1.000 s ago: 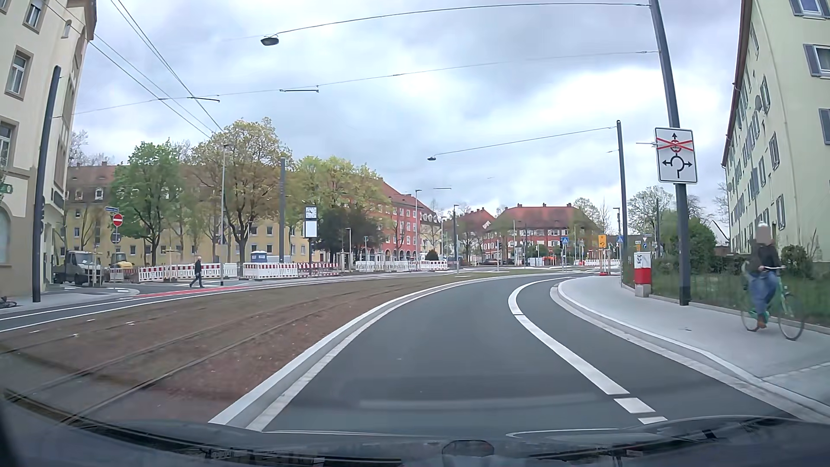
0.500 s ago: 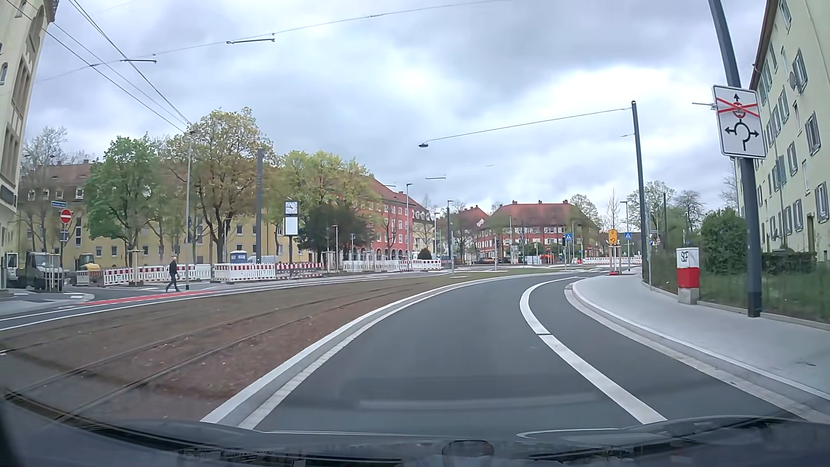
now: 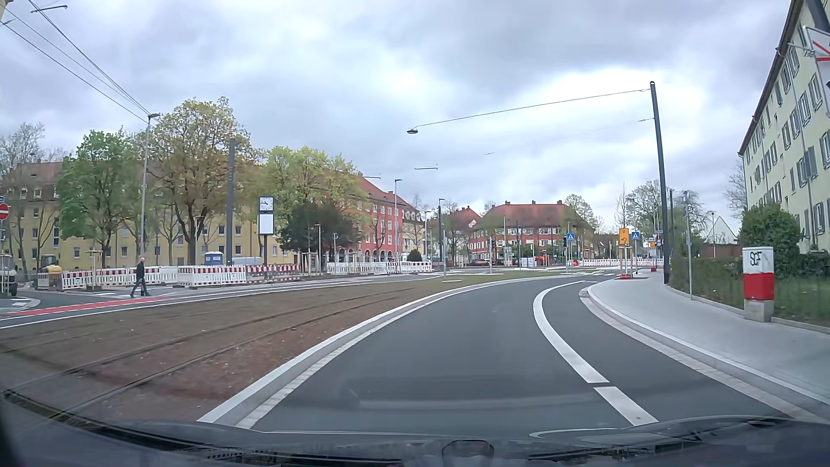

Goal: Follow the waypoints while adhering to traffic rules and regulations

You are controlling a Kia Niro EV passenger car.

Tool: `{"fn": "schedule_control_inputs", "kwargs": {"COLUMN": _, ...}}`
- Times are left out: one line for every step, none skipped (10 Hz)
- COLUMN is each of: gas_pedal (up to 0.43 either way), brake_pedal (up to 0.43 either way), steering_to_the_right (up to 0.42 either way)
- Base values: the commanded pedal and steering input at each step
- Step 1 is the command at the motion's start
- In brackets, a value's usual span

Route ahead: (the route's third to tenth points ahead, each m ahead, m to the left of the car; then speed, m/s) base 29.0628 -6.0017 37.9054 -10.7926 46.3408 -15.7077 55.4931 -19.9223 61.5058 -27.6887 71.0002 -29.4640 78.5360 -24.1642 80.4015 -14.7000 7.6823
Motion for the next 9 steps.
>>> {"fn": "schedule_control_inputs", "kwargs": {"gas_pedal": 0.098, "brake_pedal": 0.0, "steering_to_the_right": 0.032}}
{"fn": "schedule_control_inputs", "kwargs": {"gas_pedal": 0.098, "brake_pedal": 0.0, "steering_to_the_right": 0.034}}
{"fn": "schedule_control_inputs", "kwargs": {"gas_pedal": 0.098, "brake_pedal": 0.0, "steering_to_the_right": 0.037}}
{"fn": "schedule_control_inputs", "kwargs": {"gas_pedal": 0.098, "brake_pedal": 0.0, "steering_to_the_right": 0.04}}
{"fn": "schedule_control_inputs", "kwargs": {"gas_pedal": 0.098, "brake_pedal": 0.0, "steering_to_the_right": 0.042}}
{"fn": "schedule_control_inputs", "kwargs": {"gas_pedal": 0.098, "brake_pedal": 0.0, "steering_to_the_right": 0.044}}
{"fn": "schedule_control_inputs", "kwargs": {"gas_pedal": 0.098, "brake_pedal": 0.0, "steering_to_the_right": 0.047}}
{"fn": "schedule_control_inputs", "kwargs": {"gas_pedal": 0.087, "brake_pedal": 0.0, "steering_to_the_right": 0.05}}
{"fn": "schedule_control_inputs", "kwargs": {"gas_pedal": 0.087, "brake_pedal": 0.0, "steering_to_the_right": 0.053}}
